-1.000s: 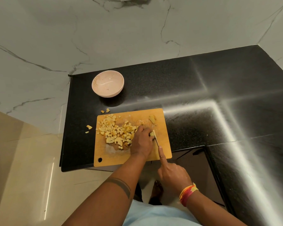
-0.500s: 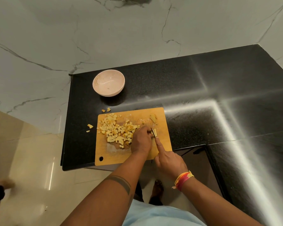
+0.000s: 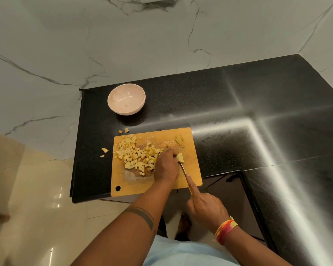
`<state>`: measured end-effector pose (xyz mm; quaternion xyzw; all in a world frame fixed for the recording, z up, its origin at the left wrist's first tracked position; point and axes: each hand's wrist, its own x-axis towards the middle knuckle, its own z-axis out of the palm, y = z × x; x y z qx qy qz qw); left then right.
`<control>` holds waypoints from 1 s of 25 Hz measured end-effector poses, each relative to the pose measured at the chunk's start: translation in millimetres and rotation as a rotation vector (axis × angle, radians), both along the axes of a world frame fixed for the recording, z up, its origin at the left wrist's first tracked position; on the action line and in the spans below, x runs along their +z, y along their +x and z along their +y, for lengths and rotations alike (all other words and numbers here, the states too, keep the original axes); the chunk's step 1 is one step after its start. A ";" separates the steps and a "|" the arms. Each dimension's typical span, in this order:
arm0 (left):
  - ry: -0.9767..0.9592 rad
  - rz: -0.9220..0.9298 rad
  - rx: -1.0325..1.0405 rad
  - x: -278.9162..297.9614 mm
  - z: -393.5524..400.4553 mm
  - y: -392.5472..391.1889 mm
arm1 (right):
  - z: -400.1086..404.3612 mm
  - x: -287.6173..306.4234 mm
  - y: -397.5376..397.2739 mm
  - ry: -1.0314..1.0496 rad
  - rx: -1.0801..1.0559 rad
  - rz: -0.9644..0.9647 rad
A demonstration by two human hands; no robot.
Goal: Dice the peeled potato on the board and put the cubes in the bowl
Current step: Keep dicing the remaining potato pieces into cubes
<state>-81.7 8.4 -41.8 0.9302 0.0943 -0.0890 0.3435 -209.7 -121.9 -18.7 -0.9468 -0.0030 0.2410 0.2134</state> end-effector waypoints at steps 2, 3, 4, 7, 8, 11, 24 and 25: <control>-0.004 0.012 0.015 4.7 -2.2 -1.1 | -3.6 5.0 1.8 0.040 -0.054 -0.052; 0.006 0.017 0.015 7.0 -4.1 -1.5 | -5.4 6.8 4.6 0.059 -0.091 -0.079; 0.025 0.019 0.003 7.4 -5.7 -1.6 | -6.9 8.1 8.5 0.073 -0.124 -0.102; 0.117 0.024 -0.081 2.6 -9.5 -0.9 | -9.2 10.0 21.2 0.073 -0.147 -0.108; 0.134 0.020 -0.109 2.3 -10.0 0.0 | -9.5 9.3 24.6 0.065 -0.135 -0.098; 0.149 -0.027 -0.266 0.8 -5.1 6.2 | -7.4 6.8 28.7 0.061 -0.149 -0.070; 0.091 -0.048 -0.311 -2.9 9.2 12.9 | 0.4 -1.6 30.2 0.008 -0.117 -0.052; 0.092 -0.045 -0.303 -2.7 8.5 13.0 | 2.5 -0.3 32.0 0.003 -0.104 -0.049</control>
